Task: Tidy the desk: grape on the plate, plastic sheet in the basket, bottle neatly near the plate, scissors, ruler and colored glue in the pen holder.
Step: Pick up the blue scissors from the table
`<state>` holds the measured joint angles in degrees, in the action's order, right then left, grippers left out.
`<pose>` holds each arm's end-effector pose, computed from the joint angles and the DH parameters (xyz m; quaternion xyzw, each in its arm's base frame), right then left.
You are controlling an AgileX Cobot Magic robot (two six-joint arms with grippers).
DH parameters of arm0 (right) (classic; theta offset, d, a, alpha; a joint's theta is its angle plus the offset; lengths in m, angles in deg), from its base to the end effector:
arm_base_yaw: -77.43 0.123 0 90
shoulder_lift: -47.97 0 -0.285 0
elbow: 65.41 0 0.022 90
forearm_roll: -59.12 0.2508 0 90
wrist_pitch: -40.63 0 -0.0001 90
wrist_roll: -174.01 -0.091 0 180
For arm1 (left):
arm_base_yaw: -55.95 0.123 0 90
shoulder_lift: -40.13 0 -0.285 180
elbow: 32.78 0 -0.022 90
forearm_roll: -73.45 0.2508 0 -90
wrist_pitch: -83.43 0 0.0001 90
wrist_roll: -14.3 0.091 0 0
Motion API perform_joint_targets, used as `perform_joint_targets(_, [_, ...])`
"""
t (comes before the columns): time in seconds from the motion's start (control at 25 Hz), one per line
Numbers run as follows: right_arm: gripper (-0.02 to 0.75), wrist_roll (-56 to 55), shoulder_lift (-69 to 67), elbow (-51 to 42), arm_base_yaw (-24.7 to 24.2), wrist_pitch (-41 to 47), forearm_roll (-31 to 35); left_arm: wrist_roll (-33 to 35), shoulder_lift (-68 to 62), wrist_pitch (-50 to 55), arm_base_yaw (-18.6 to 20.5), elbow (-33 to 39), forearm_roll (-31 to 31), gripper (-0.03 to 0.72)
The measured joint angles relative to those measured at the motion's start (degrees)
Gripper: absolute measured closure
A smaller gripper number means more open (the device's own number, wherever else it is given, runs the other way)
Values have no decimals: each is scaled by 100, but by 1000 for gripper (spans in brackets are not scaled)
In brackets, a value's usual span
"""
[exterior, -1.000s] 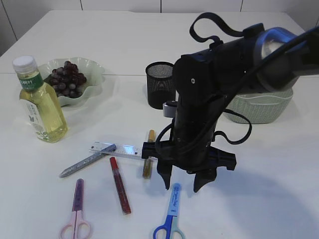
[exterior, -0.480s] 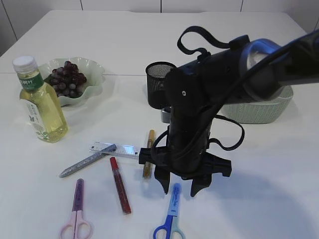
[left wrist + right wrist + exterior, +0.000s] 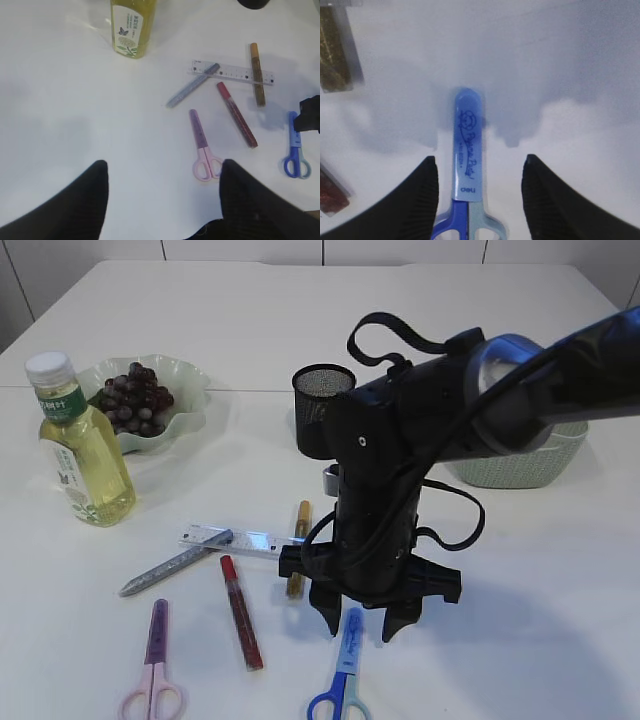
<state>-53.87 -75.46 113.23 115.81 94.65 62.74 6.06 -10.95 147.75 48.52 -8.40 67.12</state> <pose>0.2930 0.2380 0.1450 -0.1010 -0.9945 -0.0259 0.0100 0.1146 -0.0241 0.3599 -0.0120 0.9375 -0.1012 0.3326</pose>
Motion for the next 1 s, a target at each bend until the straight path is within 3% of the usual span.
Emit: perform_joint_targets(1.0, [313, -148, -327, 13, 0, -202, -60, 0, 0, 111, 0, 0, 14, 183])
